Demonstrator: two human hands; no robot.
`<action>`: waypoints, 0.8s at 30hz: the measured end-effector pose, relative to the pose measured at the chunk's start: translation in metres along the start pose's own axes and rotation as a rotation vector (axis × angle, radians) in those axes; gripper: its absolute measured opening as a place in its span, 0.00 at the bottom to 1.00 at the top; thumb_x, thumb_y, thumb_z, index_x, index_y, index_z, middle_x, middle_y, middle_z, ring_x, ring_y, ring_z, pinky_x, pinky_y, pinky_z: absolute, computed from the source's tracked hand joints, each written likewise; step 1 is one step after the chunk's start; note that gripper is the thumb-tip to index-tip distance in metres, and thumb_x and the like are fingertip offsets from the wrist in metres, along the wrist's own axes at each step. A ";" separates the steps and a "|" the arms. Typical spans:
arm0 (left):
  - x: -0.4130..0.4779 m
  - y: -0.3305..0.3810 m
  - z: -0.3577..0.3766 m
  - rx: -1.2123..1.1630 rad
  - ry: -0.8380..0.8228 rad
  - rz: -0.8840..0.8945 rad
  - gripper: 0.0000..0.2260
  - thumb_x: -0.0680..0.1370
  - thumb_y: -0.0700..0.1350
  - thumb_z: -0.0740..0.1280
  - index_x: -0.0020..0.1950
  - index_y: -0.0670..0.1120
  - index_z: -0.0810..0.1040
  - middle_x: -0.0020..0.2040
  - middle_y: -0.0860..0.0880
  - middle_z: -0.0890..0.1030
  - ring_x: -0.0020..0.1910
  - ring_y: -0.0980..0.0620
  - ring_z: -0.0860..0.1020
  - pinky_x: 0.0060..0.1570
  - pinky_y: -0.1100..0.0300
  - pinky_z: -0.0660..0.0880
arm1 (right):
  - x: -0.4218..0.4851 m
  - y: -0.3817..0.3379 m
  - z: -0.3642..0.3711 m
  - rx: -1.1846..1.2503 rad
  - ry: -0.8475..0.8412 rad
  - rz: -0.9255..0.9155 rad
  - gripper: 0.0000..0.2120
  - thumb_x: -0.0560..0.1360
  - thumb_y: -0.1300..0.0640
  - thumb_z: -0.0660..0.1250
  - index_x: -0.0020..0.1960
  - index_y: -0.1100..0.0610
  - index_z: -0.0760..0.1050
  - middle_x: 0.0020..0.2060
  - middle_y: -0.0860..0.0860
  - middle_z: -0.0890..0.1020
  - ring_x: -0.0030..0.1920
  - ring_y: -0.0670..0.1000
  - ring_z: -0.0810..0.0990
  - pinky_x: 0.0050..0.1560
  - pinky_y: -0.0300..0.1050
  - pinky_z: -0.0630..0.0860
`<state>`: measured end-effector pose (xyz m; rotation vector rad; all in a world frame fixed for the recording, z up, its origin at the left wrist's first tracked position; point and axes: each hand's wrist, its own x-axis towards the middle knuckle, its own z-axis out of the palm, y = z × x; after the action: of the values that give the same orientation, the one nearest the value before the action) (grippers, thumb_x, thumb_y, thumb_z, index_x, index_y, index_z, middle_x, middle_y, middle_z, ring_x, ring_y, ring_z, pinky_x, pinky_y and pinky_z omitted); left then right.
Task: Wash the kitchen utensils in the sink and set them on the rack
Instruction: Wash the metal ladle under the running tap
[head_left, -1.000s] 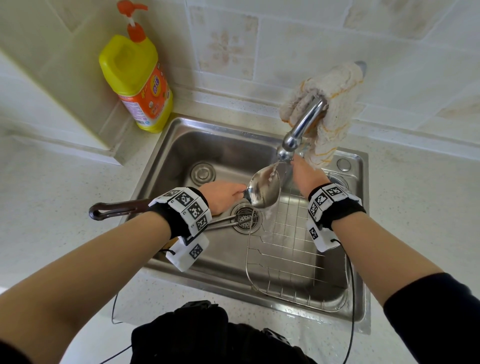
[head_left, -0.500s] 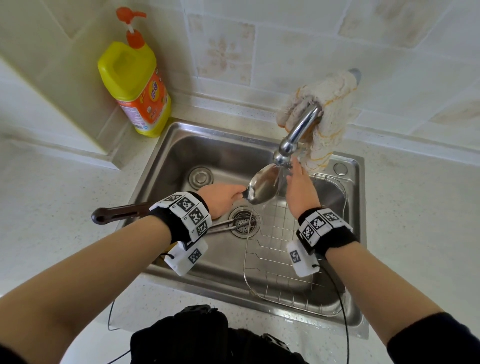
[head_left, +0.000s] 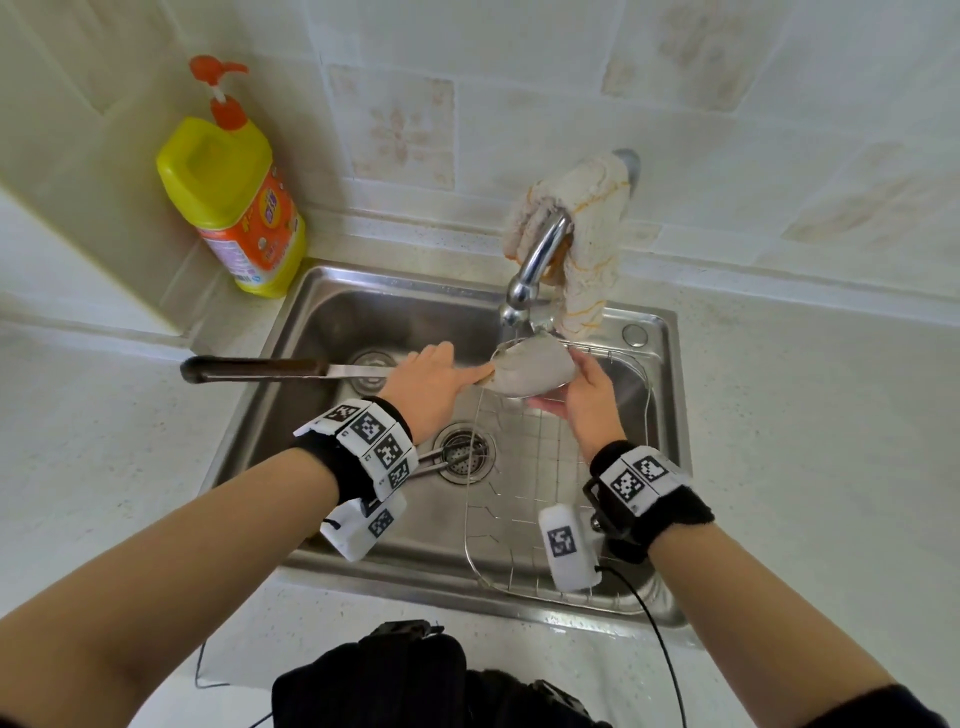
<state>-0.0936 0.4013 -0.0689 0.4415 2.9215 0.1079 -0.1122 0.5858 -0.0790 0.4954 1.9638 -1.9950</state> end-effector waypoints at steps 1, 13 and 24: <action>0.000 -0.003 0.001 0.034 0.006 -0.004 0.31 0.78 0.37 0.57 0.75 0.60 0.52 0.45 0.49 0.61 0.44 0.52 0.62 0.47 0.58 0.65 | 0.003 -0.003 0.001 0.123 0.019 0.050 0.15 0.81 0.63 0.52 0.67 0.62 0.67 0.60 0.58 0.74 0.55 0.56 0.78 0.43 0.47 0.81; -0.003 -0.023 0.010 -0.189 -0.101 -0.194 0.18 0.80 0.40 0.56 0.70 0.48 0.66 0.57 0.47 0.73 0.54 0.45 0.77 0.53 0.52 0.74 | 0.010 0.010 0.040 -1.037 -0.146 -0.615 0.28 0.76 0.58 0.65 0.73 0.58 0.61 0.70 0.57 0.66 0.69 0.60 0.65 0.72 0.56 0.60; 0.001 -0.016 -0.005 0.024 -0.019 -0.072 0.13 0.79 0.44 0.59 0.64 0.49 0.72 0.52 0.48 0.76 0.51 0.49 0.77 0.51 0.58 0.71 | -0.002 0.035 0.040 -1.602 -0.469 -0.609 0.43 0.68 0.31 0.32 0.73 0.59 0.31 0.75 0.56 0.38 0.75 0.52 0.36 0.74 0.47 0.37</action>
<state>-0.1004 0.3860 -0.0662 0.3383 2.9192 0.0579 -0.0966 0.5453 -0.1093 -0.9078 2.6475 -0.0975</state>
